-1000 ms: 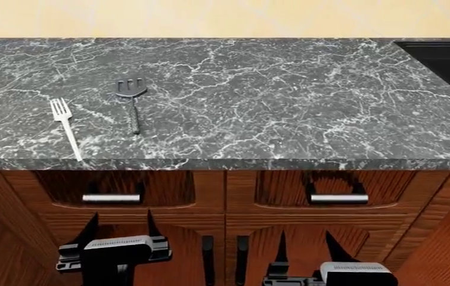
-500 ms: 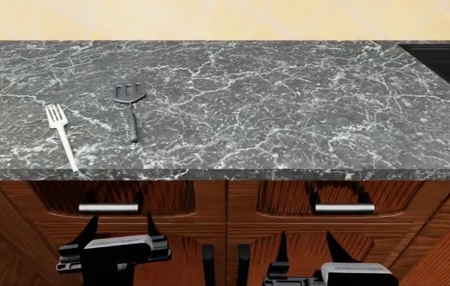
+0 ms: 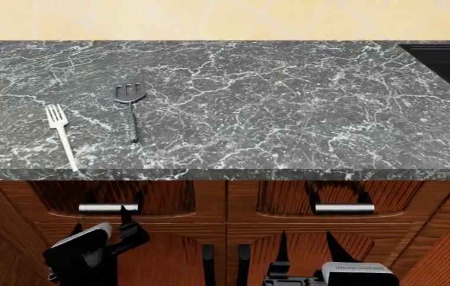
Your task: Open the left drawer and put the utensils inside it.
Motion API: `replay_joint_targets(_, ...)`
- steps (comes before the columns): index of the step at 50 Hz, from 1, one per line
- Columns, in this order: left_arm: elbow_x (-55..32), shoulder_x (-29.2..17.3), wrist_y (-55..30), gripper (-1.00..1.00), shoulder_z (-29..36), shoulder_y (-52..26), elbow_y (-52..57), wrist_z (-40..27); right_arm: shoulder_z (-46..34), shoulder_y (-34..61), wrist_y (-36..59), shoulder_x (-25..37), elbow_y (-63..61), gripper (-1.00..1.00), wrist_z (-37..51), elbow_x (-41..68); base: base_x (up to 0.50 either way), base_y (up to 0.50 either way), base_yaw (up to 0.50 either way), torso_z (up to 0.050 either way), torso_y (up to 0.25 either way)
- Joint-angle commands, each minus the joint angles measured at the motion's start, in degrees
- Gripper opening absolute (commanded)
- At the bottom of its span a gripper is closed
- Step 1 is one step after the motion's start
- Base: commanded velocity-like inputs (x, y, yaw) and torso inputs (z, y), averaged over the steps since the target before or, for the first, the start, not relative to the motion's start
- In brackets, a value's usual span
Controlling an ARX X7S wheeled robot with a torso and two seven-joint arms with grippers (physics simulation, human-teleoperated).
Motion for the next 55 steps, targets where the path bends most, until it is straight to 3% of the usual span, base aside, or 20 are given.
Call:
replay_joint_targets(1,-11.6,0.5,1.9,1.0,-4.3,-5.8,-9.2,5.4,-0.1,0.9,0.2,-0.1,1.2,1.0,0.4,-0.8,0.0,0.0,0.0,0.0,0.0)
replay_joint_targets(10,-17.3,0.0,1.4,1.0,-5.7,-11.0,-16.1,9.4,-0.3,0.9,0.3,0.3,1.1,1.0,1.0,-0.4,0.0,0.0,0.0,0.0,0.0)
replay_joint_targets(29,-17.4,0.2,4.7,1.0,-5.6,-15.0,-24.4,8.6,-1.0,1.0,0.9,1.1,0.5,1.0,2.0,0.1,0.0,0.0,0.0,0.0,0.0)
replay_joint_targets(55,-27.3,0.1,-2.2,1.0,-3.8,-18.3,-29.0,20.7,-1.6,1.5,0.5,1.9,1.2,1.0,2.7,1.2,0.0,0.0,0.0,0.0,0.0)
